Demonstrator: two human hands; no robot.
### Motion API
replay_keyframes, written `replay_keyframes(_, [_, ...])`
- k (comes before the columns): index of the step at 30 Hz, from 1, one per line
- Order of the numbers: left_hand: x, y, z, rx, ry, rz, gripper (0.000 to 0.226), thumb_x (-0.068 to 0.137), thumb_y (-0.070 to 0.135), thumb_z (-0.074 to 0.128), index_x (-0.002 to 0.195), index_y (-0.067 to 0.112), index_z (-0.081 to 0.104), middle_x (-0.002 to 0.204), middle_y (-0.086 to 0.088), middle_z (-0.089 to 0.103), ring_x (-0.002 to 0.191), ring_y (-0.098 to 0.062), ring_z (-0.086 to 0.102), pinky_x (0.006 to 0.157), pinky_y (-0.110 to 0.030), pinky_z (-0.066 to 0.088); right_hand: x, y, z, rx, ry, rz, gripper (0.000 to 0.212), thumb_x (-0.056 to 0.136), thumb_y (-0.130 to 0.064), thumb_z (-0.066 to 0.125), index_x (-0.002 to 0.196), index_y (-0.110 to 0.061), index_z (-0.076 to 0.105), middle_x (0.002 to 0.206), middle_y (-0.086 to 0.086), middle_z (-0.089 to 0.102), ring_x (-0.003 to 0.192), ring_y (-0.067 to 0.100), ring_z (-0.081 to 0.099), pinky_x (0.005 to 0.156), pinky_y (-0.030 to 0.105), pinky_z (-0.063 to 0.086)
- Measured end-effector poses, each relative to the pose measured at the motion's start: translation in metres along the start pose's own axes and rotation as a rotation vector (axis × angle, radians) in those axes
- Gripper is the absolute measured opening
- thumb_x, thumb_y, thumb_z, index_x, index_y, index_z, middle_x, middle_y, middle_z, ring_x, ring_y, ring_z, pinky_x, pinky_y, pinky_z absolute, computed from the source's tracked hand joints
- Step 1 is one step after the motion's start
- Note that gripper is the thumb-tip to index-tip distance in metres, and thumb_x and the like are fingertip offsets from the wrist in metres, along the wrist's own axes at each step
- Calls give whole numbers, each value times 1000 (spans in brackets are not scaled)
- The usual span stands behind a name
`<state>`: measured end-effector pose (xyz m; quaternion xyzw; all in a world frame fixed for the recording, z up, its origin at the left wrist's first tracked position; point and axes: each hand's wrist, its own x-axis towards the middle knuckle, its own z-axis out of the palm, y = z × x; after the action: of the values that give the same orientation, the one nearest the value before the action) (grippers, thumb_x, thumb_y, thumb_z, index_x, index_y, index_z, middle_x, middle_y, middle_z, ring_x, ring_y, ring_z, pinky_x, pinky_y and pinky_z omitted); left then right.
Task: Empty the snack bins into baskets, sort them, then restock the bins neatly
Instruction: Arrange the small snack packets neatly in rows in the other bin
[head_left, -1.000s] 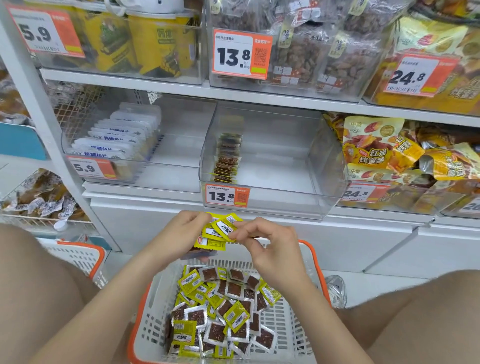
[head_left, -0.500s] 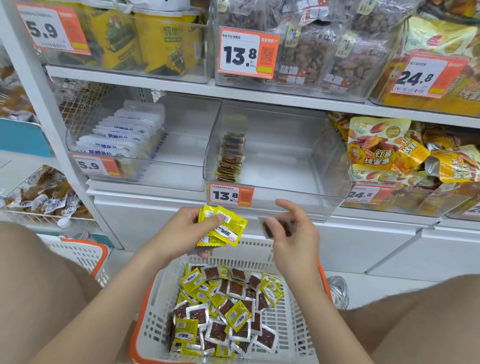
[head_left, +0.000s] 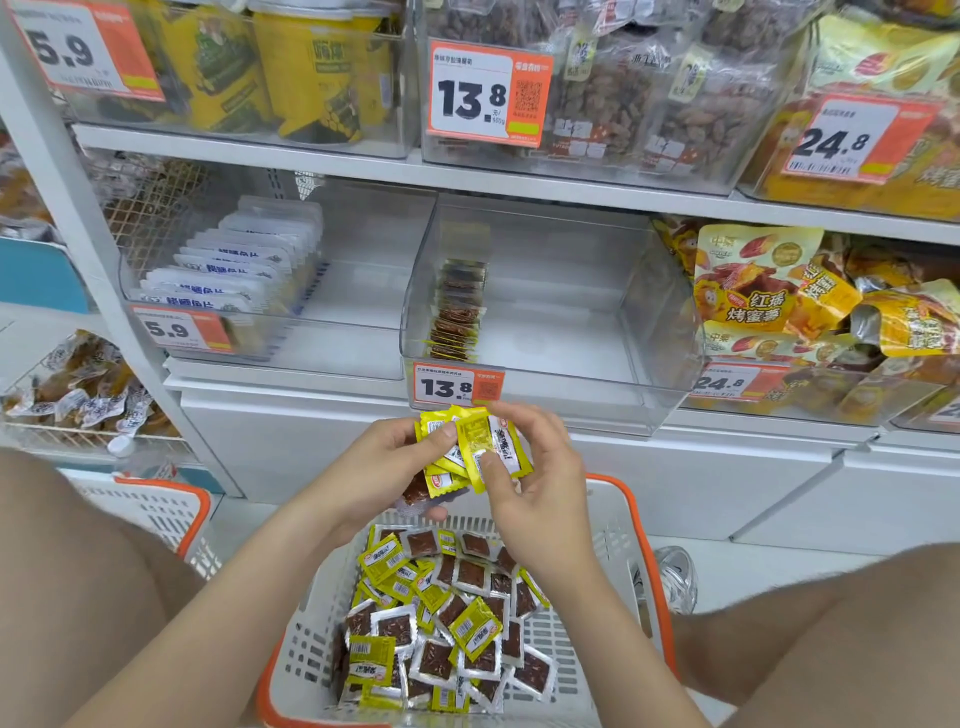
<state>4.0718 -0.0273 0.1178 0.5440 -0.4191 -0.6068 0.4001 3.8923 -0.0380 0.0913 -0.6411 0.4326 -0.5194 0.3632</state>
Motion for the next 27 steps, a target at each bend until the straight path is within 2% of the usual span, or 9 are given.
replay_keyframes(5, [1, 5, -4, 113, -12, 87, 26, 104, 32, 60, 116, 14, 74, 96, -6, 79, 77, -23, 75, 67, -43, 65, 6, 14, -6, -103, 44, 154, 65, 92, -14, 75, 146, -40, 50, 128, -15, 64, 121, 6, 61, 100, 41, 55])
replay_keyframes(7, [1, 4, -3, 167, -7, 112, 25, 103, 34, 61, 116, 16, 74, 96, -4, 79, 73, -21, 74, 68, -48, 65, 8, 15, -15, -250, -60, 95, 71, 96, -13, 68, 152, -46, 40, 131, -19, 57, 123, -7, 51, 107, 19, 42])
replay_keyframes(9, [1, 2, -1, 183, 19, 119, 23, 103, 34, 62, 115, 19, 74, 97, -4, 80, 72, -22, 74, 70, -53, 64, 12, 13, -21, -379, -118, 53, 58, 96, -14, 70, 139, -48, 53, 118, -19, 60, 103, -13, 53, 93, 12, 41])
replay_keyframes(12, [2, 0, 0, 219, 112, 146, 22, 104, 37, 62, 110, 21, 75, 94, -4, 79, 69, -23, 75, 68, -54, 65, 14, 15, -24, -185, 43, 264, 16, 90, -22, 81, 101, -28, 71, 87, 0, 77, 69, 11, 72, 69, 33, 58])
replay_keyframes(16, [1, -2, 8, 300, 234, 240, 22, 102, 44, 63, 106, 28, 77, 91, -11, 75, 67, -30, 74, 59, -47, 64, 12, 5, -25, 602, 47, 682, 24, 87, -18, 81, 106, -6, 73, 98, 9, 79, 86, 21, 74, 76, 31, 57])
replay_keyframes(19, [-3, -5, 26, 163, 224, 252, 22, 101, 42, 65, 109, 26, 77, 98, -8, 76, 77, -30, 77, 63, -51, 65, 4, 8, -11, 384, -31, 682, 32, 88, -35, 81, 112, -15, 72, 93, -8, 77, 78, 5, 66, 76, 27, 46])
replay_keyframes(21, [-6, -5, 34, 72, 211, 226, 23, 101, 39, 66, 112, 22, 77, 102, -7, 78, 84, -30, 78, 67, -53, 65, 1, 10, -3, 389, -27, 662, 40, 91, -42, 77, 121, -18, 66, 98, -7, 76, 81, 12, 65, 76, 32, 48])
replay_keyframes(24, [-8, 0, 30, 101, 117, 180, 26, 103, 41, 61, 112, 22, 78, 104, -6, 78, 83, -31, 78, 72, -50, 65, 1, 4, -4, 426, -148, 629, 30, 103, -36, 63, 130, -23, 64, 122, -3, 75, 109, 24, 71, 87, 39, 50])
replay_keyframes(27, [-9, 10, 18, 176, 15, 122, 29, 107, 31, 57, 103, 8, 75, 98, -23, 75, 75, -40, 75, 71, -44, 64, 7, 0, -14, 439, -221, 626, 23, 104, -28, 61, 124, -20, 69, 121, 2, 76, 108, 20, 70, 94, 41, 49])
